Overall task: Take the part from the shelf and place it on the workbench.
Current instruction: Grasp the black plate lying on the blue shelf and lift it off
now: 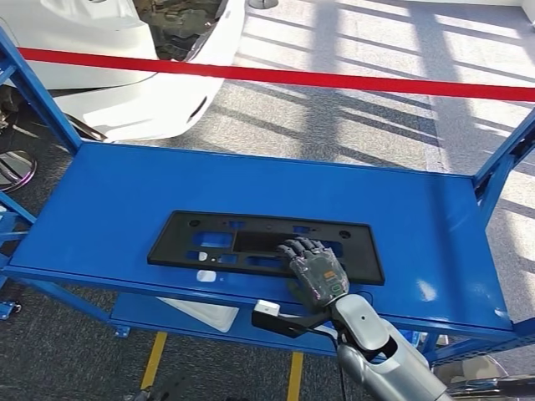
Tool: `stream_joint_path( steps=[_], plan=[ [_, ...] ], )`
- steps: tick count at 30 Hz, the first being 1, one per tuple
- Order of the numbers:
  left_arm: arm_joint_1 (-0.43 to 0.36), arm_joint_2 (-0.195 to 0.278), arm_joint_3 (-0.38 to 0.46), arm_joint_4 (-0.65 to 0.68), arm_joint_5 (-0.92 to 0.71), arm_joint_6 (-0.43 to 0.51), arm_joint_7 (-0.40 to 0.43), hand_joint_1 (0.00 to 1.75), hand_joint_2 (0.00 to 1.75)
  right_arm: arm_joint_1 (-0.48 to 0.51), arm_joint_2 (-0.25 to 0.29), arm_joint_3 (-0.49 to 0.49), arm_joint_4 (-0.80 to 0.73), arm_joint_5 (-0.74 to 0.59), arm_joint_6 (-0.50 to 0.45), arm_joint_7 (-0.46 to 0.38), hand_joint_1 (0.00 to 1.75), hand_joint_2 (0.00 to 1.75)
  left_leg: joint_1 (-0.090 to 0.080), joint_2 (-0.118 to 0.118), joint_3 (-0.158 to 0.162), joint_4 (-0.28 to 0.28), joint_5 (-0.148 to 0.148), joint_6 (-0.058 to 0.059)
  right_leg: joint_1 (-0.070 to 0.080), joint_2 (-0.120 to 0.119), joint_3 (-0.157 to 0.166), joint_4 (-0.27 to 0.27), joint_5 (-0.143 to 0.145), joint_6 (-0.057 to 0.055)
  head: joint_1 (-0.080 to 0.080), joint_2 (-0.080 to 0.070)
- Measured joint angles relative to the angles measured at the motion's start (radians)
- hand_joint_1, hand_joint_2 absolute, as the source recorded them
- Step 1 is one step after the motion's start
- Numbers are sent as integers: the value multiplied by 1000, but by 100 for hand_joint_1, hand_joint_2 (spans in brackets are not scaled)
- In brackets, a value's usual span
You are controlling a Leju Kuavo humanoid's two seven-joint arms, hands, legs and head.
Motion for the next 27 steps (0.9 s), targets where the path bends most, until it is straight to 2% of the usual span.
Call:
stream_joint_path(
  steps=[2,3,7,9,11,12,13,14,16,17,18,21,23,24,26,27],
  plan=[
    [-1,2,0,0,0,0,-3,0,0,-1,0,0,0,-1,-2,1,175,175,0,0,54,-123,53,3,3,2,-2,8,-5,7,1,0],
    [-1,2,0,0,0,-1,-4,0,0,-1,0,-1,0,-2,-3,1,175,175,-1,0,68,-156,63,6,5,2,-5,12,-7,11,1,0],
    [4,3,0,0,0,-4,-9,0,0,-2,-2,-6,0,-2,-8,7,175,175,-2,1,74,-173,66,24,5,2,-12,25,-15,25,2,0],
    [2,3,1,0,0,-4,-12,0,0,-3,-4,-8,0,-3,-9,9,175,175,2,2,75,-176,68,33,2,1,-40,94,-61,36,2,0],
    [2,3,1,0,0,-7,-14,0,0,0,-8,-9,0,-3,-10,10,175,175,2,2,75,-176,68,38,-2,0,-99,227,-123,45,3,0],
    [3,3,1,0,0,-8,-15,0,0,2,-11,-9,0,-3,-10,10,175,175,2,2,76,-176,67,38,-3,0,-124,281,-140,47,3,0],
    [4,3,1,0,0,-9,-16,0,0,4,-13,-10,0,-3,-10,10,175,175,2,2,76,-176,67,38,-3,0,-134,301,-138,48,3,0],
    [4,3,2,0,0,-10,-18,0,0,5,-14,-10,-1,-3,-11,11,175,175,2,2,77,-176,67,38,-3,0,-125,282,-118,47,3,0],
    [4,2,2,0,0,-11,-21,0,0,5,-17,-13,-3,-3,-12,13,175,175,1,-1,80,-176,65,36,-2,0,-61,147,-49,40,3,0],
    [3,1,2,0,0,-12,-23,0,0,5,-18,-15,-4,-3,-12,14,175,175,0,-2,81,-176,64,35,0,1,-30,80,-24,35,3,0],
    [4,0,2,0,0,-13,-25,0,0,5,-19,-17,-6,-3,-13,15,175,175,-1,-3,81,-176,64,32,2,1,-8,34,-11,31,2,0],
    [6,-2,2,0,0,-19,-29,0,0,5,-22,-23,-10,-2,-16,17,175,175,0,-3,80,-180,64,17,5,3,2,8,-9,19,2,0],
    [6,-3,2,0,0,-23,-33,0,0,7,-24,-29,-15,0,-21,20,175,175,0,-2,75,-162,45,9,1,1,8,-6,-2,8,1,0],
    [6,-4,2,0,0,-24,-35,0,0,9,-24,-31,-17,2,-26,22,175,175,-1,-1,60,-127,20,6,-1,-1,10,-12,2,3,0,0],
    [7,-5,3,0,0,-29,-41,0,0,17,-26,-35,-22,12,-40,29,175,175,0,-1,8,-5,-44,3,-1,-3,11,-14,3,0,0,0],
    [9,-6,3,0,0,-32,-44,0,0,24,-27,-38,-25,22,-49,35,175,175,0,-1,-17,52,-64,1,0,-3,11,-13,3,-1,0,0]
  ],
)
